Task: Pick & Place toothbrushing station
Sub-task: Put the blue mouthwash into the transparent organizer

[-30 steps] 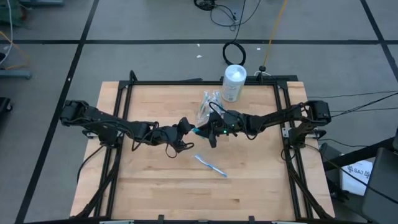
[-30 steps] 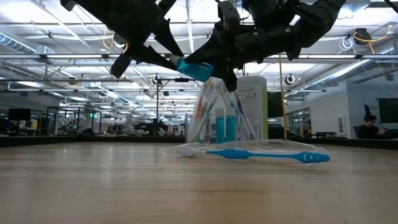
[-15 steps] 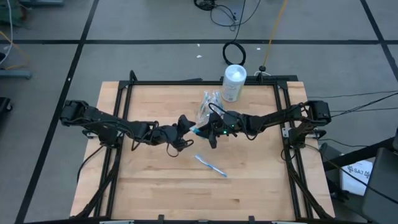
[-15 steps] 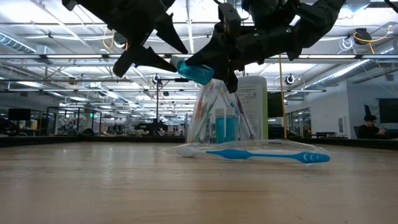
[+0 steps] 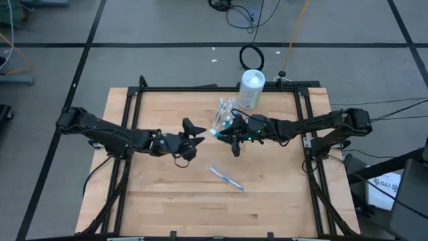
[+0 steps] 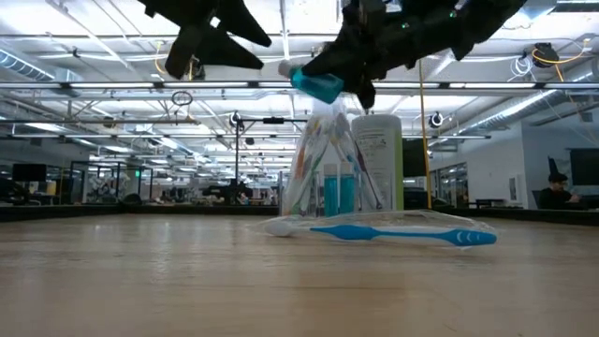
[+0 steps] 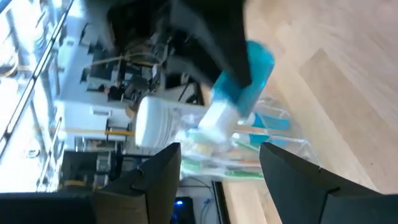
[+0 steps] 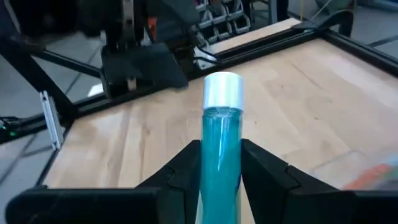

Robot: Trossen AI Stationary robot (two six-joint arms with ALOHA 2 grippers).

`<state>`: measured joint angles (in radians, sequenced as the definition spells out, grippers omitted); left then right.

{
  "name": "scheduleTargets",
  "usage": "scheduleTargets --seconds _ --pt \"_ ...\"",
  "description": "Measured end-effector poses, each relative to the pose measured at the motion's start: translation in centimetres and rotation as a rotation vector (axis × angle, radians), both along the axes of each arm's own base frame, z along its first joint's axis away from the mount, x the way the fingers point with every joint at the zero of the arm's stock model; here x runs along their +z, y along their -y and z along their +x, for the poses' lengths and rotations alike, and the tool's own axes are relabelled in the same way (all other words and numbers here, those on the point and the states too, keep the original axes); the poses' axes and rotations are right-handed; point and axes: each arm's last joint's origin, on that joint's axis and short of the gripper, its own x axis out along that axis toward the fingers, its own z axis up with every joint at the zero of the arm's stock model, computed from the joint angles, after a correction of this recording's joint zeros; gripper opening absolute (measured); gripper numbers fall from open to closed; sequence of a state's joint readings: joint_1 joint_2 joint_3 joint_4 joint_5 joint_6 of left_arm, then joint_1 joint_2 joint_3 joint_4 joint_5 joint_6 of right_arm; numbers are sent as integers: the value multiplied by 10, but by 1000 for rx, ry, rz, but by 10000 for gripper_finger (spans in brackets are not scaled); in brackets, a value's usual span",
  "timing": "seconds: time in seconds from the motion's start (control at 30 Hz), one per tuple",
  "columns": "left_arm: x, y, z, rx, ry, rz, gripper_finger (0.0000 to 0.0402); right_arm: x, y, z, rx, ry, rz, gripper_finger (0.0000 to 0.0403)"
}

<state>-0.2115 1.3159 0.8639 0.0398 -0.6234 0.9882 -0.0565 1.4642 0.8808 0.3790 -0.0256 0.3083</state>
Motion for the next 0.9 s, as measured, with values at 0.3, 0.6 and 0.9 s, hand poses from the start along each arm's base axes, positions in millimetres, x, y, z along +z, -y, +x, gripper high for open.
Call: scheduleTargets --seconds 0.3,0.6,0.9 --pt "30 -7 -23 126 236 -260 225 18 -8 -29 -155 -36 -132 94" --pt "45 -31 -37 291 486 -684 225 -15 -24 -64 -294 244 -209 98" --pt "27 -46 -22 188 507 -947 225 -44 -21 -76 -326 451 -179 99"
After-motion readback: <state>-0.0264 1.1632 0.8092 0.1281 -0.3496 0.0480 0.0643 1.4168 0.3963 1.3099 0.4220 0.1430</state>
